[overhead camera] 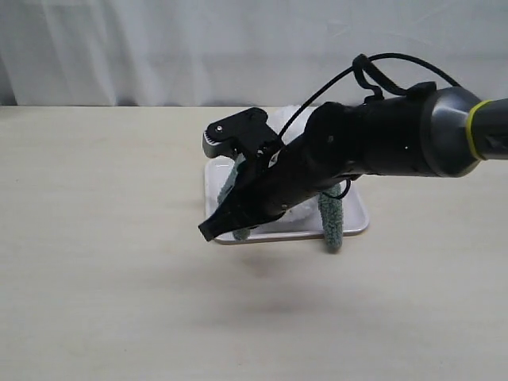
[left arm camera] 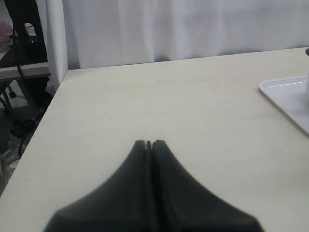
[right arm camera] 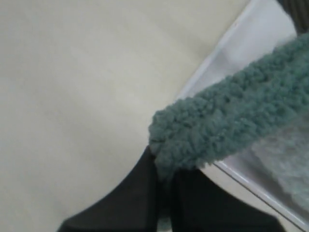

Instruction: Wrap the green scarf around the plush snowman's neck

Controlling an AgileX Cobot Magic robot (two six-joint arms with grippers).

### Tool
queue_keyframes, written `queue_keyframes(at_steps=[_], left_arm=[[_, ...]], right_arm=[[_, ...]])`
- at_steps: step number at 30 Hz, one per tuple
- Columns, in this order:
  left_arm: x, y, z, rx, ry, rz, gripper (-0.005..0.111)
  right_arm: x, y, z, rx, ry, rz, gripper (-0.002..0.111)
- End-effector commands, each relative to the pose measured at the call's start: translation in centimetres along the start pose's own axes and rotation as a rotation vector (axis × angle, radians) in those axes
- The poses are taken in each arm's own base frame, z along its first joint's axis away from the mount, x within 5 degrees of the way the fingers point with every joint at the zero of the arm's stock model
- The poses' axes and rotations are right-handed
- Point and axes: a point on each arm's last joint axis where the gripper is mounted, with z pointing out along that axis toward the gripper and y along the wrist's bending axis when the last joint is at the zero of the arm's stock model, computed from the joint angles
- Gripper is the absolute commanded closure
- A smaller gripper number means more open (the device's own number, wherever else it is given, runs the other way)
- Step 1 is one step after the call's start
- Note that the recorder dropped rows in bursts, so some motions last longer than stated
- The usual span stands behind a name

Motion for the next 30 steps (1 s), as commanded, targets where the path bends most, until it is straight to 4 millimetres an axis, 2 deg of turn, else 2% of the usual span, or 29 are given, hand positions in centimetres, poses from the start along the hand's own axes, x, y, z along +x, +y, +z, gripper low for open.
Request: queue_keyframes(at_steps=[1,6,11,18,23,25,28,30], left_arm=[[0.0,0.0,0.0,0.003,-0.011,-0.004,0.107],[0.0,0.0,0.0,0.003,-0.011,-0.004,0.107],[0.0,0.0,0.0,0.003,-0.011,-0.004,0.107],[0.0,0.0,0.0,0.003,-0.011,-0.004,0.107],[0.0,0.0,0.0,0.003,-0.009,-0.004,0.107],[0.0,0.0,0.0,0.003,-0.009,-0.004,0.107],[0.0,0.0,0.0,0.003,-0.009,-0.004,0.107],[0.0,0.0,0.0,0.003,-0.009,-0.004,0.107]], right_arm=[[0.9,-0.5,-0.4,0.048,0.113,-0.097,0.104],[1.8,-2.1,-0.6,0.214,0.224,-0.141,0.104],[1.8,-2.9,-0.5,0.3,0.232,-0.172,0.104],[3.3,-3.5,2.0,0.312,0.33,-0.211,0.104],[3.5,-3.7,1.9,0.328,0.359,-0.231,0.104],[3.5,-3.7,1.9,0.328,0.357,-0.232,0.099],[3.9,-3.8,1.6,0.339,0.41,-0.223,0.075],[3.9,-3.7,1.0,0.342,0.431,-0.206,0.065]])
